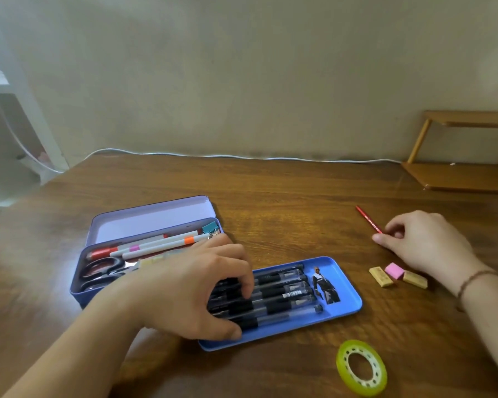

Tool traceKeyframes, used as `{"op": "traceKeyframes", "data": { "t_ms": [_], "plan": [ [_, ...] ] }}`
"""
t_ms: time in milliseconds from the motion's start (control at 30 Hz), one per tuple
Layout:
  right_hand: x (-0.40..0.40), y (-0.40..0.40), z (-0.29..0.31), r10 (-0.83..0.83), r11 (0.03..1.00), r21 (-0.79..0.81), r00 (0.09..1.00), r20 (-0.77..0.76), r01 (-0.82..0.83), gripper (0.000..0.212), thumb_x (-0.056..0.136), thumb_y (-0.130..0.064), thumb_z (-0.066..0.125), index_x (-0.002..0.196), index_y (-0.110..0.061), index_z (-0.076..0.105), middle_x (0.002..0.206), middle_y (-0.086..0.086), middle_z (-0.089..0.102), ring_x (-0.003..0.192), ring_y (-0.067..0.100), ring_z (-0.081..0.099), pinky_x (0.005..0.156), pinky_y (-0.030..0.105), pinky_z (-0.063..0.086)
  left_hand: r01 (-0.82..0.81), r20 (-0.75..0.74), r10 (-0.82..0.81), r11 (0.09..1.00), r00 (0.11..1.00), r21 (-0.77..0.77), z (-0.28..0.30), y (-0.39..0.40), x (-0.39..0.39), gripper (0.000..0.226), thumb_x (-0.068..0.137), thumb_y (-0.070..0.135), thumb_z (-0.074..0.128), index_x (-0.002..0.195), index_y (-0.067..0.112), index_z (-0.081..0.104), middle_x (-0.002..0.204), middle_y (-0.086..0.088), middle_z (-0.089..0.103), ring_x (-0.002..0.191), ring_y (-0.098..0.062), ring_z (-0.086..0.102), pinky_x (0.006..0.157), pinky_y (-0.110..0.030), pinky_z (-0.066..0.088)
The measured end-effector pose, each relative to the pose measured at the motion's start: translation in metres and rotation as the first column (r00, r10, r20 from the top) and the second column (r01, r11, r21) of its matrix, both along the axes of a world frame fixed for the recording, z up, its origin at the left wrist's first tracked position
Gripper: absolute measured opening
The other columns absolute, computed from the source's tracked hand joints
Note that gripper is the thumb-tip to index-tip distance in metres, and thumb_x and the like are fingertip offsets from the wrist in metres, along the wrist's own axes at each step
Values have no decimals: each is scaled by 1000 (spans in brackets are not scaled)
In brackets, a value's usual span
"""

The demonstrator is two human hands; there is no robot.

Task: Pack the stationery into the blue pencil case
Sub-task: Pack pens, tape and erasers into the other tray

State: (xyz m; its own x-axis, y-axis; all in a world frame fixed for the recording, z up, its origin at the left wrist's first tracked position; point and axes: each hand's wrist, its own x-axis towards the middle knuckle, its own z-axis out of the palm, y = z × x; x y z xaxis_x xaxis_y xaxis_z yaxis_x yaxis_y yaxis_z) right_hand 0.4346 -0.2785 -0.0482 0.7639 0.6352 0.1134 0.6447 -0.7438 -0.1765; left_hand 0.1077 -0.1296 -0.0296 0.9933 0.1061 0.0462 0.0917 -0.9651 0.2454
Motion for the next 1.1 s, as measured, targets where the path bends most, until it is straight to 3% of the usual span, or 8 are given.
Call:
{"op": "traceKeyframes", "data": {
  "t_ms": [167,300,400,533,733,900,1000,1100],
  "plan": [
    [-19,1,6,146,980,122,986,83,-156,12,89,-30,66,98,-26,73,84,-10,63,71,6,54,49,20,40,-6,-36,5,1000,999,-20,1,1,-1,34,73,62,70,97,49,51,111,28,46,113,-4,40,90,-25,44],
    [-71,-14,21,769,606,263,638,51,-751,8,86,-28,72,90,-34,71,86,-22,64,83,0,60,69,14,44,-17,122,33,991,992,-136,4,4,-3,13,81,36,65,92,37,57,100,19,55,104,-12,49,84,-29,45],
    [-104,-18,15,884,460,131,466,23,-878,11,86,-41,65,94,-35,71,89,-22,64,86,-1,58,70,20,51,-94,271,127,987,954,-132,2,7,-2,16,82,19,51,86,34,56,92,21,54,96,-10,48,80,-23,41],
    [-119,-18,13,905,424,61,426,22,-904,13,86,-43,63,95,-37,70,92,-22,64,87,-1,55,68,22,51,-69,285,80,996,955,-49,-1,2,2,10,87,26,60,94,32,60,99,16,56,99,-11,47,87,-30,42],
    [-120,-23,26,878,478,-6,478,-31,-878,29,86,-63,47,93,-40,63,92,-23,59,89,-1,51,71,21,48,6,129,-13,998,992,57,-7,-10,10,41,82,63,63,116,43,55,125,24,47,120,-5,38,100,-30,36],
    [-118,-51,48,675,662,-363,732,-93,-656,69,47,-100,29,78,-40,38,71,-8,51,64,4,45,54,21,29,77,61,-80,996,995,51,-15,-15,17,60,83,70,58,136,45,45,146,21,35,133,1,27,111,-32,21],
    [-130,-48,43,638,568,-515,739,-218,-642,55,66,-86,41,79,-33,34,74,-6,44,69,12,45,54,26,29,109,58,-112,993,992,49,-17,-16,20,57,86,68,57,137,45,48,152,20,35,139,-1,25,113,-39,22],
    [-125,-49,43,640,577,-427,710,-293,-696,45,70,-77,46,86,-35,36,79,-6,50,68,8,49,58,30,39,125,46,-127,991,991,36,-17,-15,21,53,88,66,56,136,45,51,154,21,36,143,0,22,116,-40,19]
  ]
}}
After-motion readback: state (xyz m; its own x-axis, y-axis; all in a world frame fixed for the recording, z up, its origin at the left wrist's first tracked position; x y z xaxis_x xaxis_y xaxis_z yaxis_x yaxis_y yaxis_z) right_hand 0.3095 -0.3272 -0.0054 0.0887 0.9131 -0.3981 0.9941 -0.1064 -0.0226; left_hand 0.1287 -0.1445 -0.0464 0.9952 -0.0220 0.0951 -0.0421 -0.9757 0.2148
